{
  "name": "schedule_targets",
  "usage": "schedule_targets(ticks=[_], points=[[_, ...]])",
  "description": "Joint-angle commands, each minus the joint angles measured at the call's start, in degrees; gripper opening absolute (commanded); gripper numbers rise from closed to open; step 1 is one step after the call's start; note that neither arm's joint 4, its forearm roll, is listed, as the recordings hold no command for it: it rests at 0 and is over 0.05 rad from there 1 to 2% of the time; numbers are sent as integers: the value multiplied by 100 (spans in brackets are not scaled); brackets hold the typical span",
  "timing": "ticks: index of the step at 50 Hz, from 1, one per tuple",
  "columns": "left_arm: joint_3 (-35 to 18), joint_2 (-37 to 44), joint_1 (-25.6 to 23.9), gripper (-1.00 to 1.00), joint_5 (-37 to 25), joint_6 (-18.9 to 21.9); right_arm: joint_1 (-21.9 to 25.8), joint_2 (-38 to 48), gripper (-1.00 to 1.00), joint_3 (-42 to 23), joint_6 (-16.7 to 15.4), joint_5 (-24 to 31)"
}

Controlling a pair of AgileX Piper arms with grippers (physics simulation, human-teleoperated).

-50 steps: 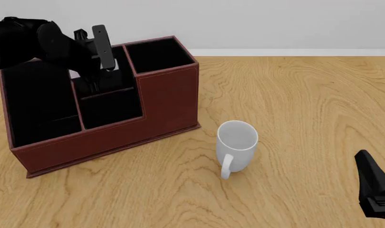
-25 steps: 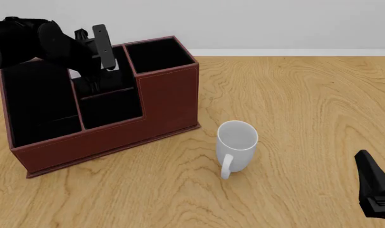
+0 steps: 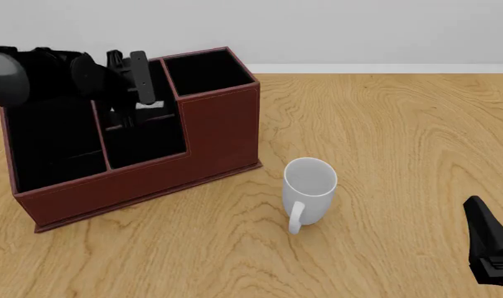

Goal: Pick up the book and place it in the front compartment of the caddy.

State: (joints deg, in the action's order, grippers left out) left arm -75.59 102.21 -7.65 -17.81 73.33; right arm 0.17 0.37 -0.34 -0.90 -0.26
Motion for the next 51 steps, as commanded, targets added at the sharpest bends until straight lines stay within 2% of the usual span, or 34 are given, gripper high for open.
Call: schedule_targets(ticks=[1,6,14,22,28,33,41,44,46,48,49,51], points=[[-15,-37,8,100,610,241,-1,0,100,0,-2,0],[-134,-196,-91,100,428,120,-1,0,100,0,0,0],[93,-665,-112,100,177,121,0,1,100,0,-1,0],[511,-1565,-191,100,-148,213,0,0,100,0,1,0],[927,-2548,-339,100,-432,226,0,0,100,0,0,0],[1371,-3735,-605,100,-900,209,0,0,100,0,0,0],[1779,-5493,-1040,100,-1742,101,-1,1,100,0,0,0],[1885,-6024,-1304,100,-1904,-36,0,0,100,0,1,0],[1883,-6343,-1679,100,-2084,-299,1,1,100,0,0,0],[2168,-6854,-1863,100,-1969,-359,1,1,100,0,-1,0],[2237,-7096,-2128,100,-2199,-578,0,0,100,0,1,0],[2524,-7547,-2164,100,-2050,-596,1,0,100,0,0,0]])
